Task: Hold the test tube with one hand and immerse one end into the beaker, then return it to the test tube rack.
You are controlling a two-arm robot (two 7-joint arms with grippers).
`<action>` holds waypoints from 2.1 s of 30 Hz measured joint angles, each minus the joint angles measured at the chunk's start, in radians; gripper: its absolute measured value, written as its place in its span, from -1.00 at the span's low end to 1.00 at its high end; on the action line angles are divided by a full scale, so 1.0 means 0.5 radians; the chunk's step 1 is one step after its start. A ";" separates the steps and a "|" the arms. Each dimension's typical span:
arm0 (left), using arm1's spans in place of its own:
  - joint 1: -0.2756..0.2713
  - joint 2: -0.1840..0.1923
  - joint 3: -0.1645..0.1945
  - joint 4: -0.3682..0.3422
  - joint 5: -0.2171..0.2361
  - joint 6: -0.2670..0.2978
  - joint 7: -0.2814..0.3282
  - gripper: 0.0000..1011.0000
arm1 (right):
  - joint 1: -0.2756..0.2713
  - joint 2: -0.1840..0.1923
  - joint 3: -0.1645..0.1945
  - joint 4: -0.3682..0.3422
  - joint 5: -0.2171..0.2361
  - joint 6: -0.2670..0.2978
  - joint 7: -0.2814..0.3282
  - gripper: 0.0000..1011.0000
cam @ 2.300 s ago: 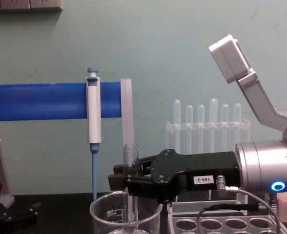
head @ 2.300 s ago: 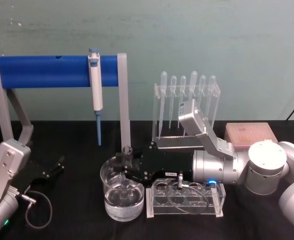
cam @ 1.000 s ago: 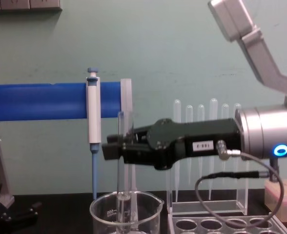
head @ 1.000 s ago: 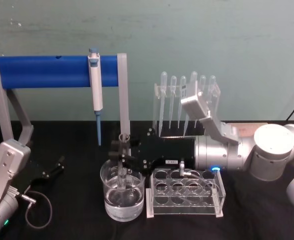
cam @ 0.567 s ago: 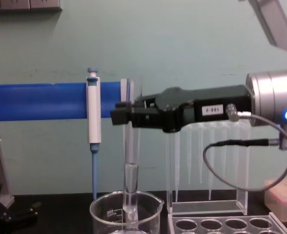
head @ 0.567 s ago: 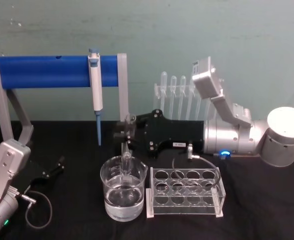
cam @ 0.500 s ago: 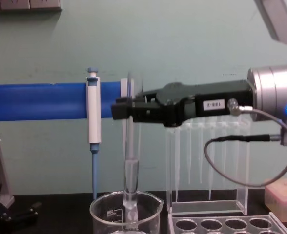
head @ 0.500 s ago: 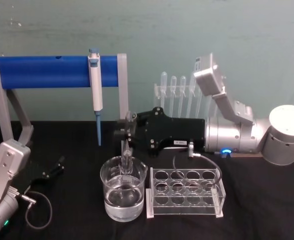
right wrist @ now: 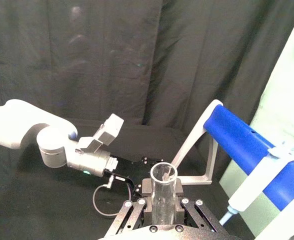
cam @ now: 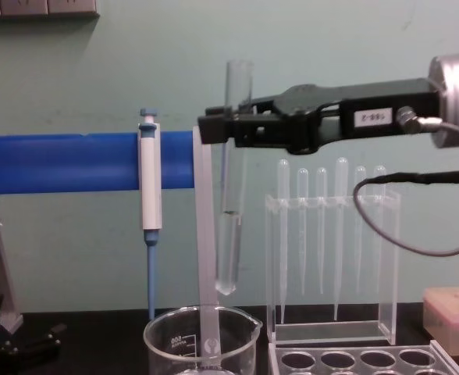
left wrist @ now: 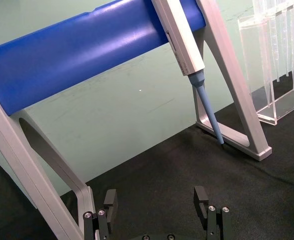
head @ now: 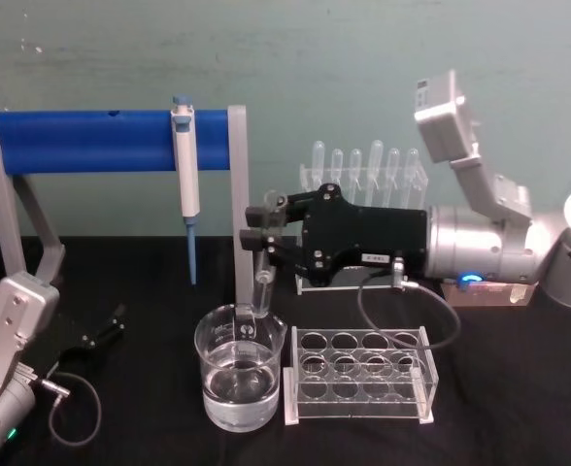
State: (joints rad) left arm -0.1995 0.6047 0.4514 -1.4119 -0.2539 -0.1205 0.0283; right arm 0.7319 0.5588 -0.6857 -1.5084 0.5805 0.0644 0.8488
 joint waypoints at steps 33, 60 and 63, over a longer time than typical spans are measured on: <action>0.000 0.000 0.000 0.000 0.000 0.000 0.000 0.98 | -0.452 0.404 0.223 -0.346 0.057 -0.048 -0.196 -0.55; 0.000 0.000 0.000 0.000 0.000 0.000 0.000 0.98 | -0.606 0.325 0.312 -0.179 -0.059 -0.192 -0.207 -0.55; 0.000 0.000 0.000 0.000 0.000 0.000 0.000 0.98 | -0.607 0.304 0.312 -0.150 -0.066 -0.209 -0.197 -0.55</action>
State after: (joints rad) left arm -0.1995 0.6047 0.4514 -1.4120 -0.2539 -0.1205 0.0283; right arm 0.4281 0.7110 -0.5299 -1.5832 0.5472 -0.0400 0.7504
